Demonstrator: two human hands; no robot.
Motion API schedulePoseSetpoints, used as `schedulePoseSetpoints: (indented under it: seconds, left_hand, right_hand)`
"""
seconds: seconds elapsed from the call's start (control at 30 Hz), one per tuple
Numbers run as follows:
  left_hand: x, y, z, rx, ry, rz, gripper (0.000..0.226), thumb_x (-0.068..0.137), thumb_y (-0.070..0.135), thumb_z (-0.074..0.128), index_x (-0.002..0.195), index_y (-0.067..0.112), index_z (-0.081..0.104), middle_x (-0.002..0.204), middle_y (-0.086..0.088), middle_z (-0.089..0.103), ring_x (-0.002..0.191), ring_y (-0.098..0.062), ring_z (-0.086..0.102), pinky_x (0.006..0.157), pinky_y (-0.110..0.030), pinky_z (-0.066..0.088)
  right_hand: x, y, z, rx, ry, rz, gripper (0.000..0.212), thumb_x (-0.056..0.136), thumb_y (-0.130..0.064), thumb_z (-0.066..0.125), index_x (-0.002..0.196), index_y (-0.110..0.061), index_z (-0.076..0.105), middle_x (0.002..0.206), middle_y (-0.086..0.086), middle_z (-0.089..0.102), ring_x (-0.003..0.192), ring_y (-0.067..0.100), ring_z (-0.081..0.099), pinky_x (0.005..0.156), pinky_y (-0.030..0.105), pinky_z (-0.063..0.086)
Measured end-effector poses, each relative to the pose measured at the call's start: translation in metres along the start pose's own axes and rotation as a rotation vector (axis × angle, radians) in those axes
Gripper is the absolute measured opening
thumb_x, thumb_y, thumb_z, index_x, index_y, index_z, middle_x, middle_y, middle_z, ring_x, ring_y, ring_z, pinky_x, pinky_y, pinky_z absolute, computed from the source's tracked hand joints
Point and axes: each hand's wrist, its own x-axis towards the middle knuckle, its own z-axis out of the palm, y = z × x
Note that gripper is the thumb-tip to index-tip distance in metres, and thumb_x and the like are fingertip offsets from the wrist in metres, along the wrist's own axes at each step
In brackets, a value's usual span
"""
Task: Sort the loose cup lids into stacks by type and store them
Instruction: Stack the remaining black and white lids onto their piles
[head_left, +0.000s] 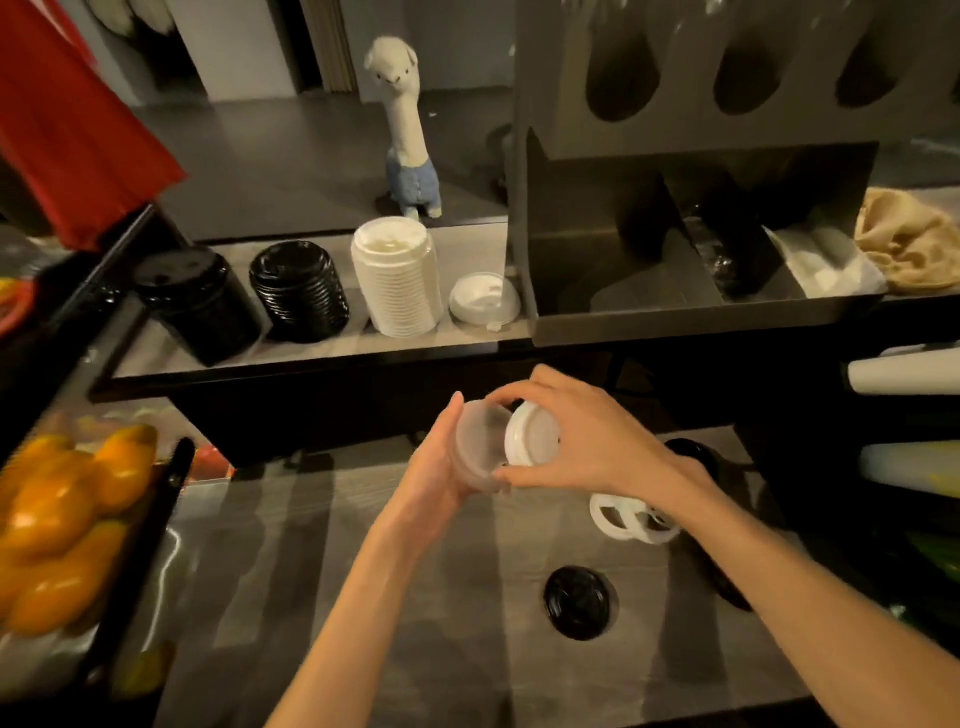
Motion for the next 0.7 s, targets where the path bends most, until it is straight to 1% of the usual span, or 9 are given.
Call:
schedulePoseSetpoints:
  seconds: [0.07,0.17,0.2,0.27,0.3,0.37,0.43,0.57,0.7]
  left_hand:
    - [0.008,0.022,-0.002,0.019,0.039,0.027,0.059,0.106,0.054,0.035,0.127,0.010,0.068,0.120,-0.019,0.073,0.096,-0.030,0.070,0.074,-0.043,0.054]
    - [0.021,0.053,-0.005,0.036,0.095,0.062,0.061,0.105,0.059,0.037,0.130,0.013,0.067,0.122,-0.016,0.073,0.105,-0.032,0.071,0.070,-0.041,0.057]
    - [0.025,0.064,-0.005,0.039,0.097,0.073,0.062,0.104,0.062,0.037,0.131,0.015,0.066,0.122,-0.014,0.073,0.108,-0.032,0.071,0.071,-0.042,0.058]
    - [0.031,0.083,-0.005,0.034,0.097,0.093,0.058,0.103,0.064,0.036,0.129,0.021,0.065,0.125,-0.011,0.073,0.113,-0.030,0.070,0.083,-0.048,0.060]
    - [0.034,0.092,-0.007,0.034,0.088,0.105,0.055,0.104,0.063,0.034,0.127,0.023,0.064,0.125,-0.010,0.073,0.114,-0.030,0.070,0.085,-0.049,0.059]
    - [0.037,0.107,-0.007,0.020,0.052,0.116,0.053,0.106,0.060,0.030,0.128,0.025,0.062,0.125,-0.010,0.073,0.112,-0.031,0.070,0.078,-0.047,0.060]
    - [0.041,0.118,-0.012,-0.019,0.056,0.116,0.050,0.107,0.057,0.031,0.128,0.024,0.062,0.120,-0.011,0.075,0.108,-0.031,0.072,0.078,-0.047,0.061]
    - [0.052,0.119,-0.022,-0.035,0.166,0.113,0.044,0.107,0.040,0.040,0.129,0.010,0.064,0.115,-0.014,0.076,0.104,-0.028,0.075,0.098,-0.049,0.058]
    - [0.057,0.116,-0.029,0.026,0.183,0.139,0.041,0.109,0.029,0.037,0.135,0.007,0.060,0.120,-0.012,0.073,0.111,-0.024,0.071,0.105,-0.045,0.054]
  right_hand:
    - [0.017,-0.013,-0.019,-0.086,0.020,-0.046,0.078,0.071,-0.070,0.080,0.138,-0.040,0.053,0.115,-0.021,0.048,0.107,0.002,0.052,0.094,0.033,0.049]
    - [0.043,-0.029,-0.042,-0.207,0.034,-0.084,0.084,0.067,-0.073,0.080,0.138,-0.038,0.052,0.122,-0.019,0.049,0.114,0.004,0.049,0.093,0.031,0.045]
    - [0.052,-0.034,-0.049,-0.249,0.045,-0.089,0.084,0.067,-0.073,0.080,0.138,-0.037,0.051,0.124,-0.018,0.049,0.116,0.005,0.048,0.092,0.031,0.044]
    - [0.069,-0.042,-0.060,-0.345,0.036,-0.091,0.086,0.068,-0.073,0.079,0.139,-0.035,0.051,0.125,-0.015,0.050,0.115,0.008,0.049,0.088,0.029,0.042]
    - [0.079,-0.046,-0.066,-0.386,0.028,-0.095,0.085,0.068,-0.073,0.079,0.139,-0.033,0.052,0.124,-0.013,0.051,0.113,0.009,0.050,0.086,0.029,0.041]
    - [0.094,-0.051,-0.080,-0.415,0.011,-0.102,0.083,0.068,-0.071,0.081,0.137,-0.031,0.056,0.119,-0.012,0.054,0.112,0.011,0.053,0.086,0.030,0.044]
    - [0.113,-0.053,-0.094,-0.446,-0.019,-0.090,0.082,0.068,-0.070,0.082,0.136,-0.030,0.059,0.119,-0.012,0.055,0.112,0.013,0.054,0.087,0.033,0.046]
    - [0.156,-0.048,-0.115,-0.626,-0.123,-0.031,0.082,0.069,-0.071,0.080,0.137,-0.030,0.059,0.125,-0.005,0.058,0.110,0.018,0.057,0.083,0.033,0.047]
    - [0.193,-0.039,-0.117,-0.801,-0.282,0.007,0.084,0.067,-0.074,0.080,0.136,-0.029,0.061,0.124,-0.003,0.060,0.100,0.017,0.055,0.074,0.029,0.044]
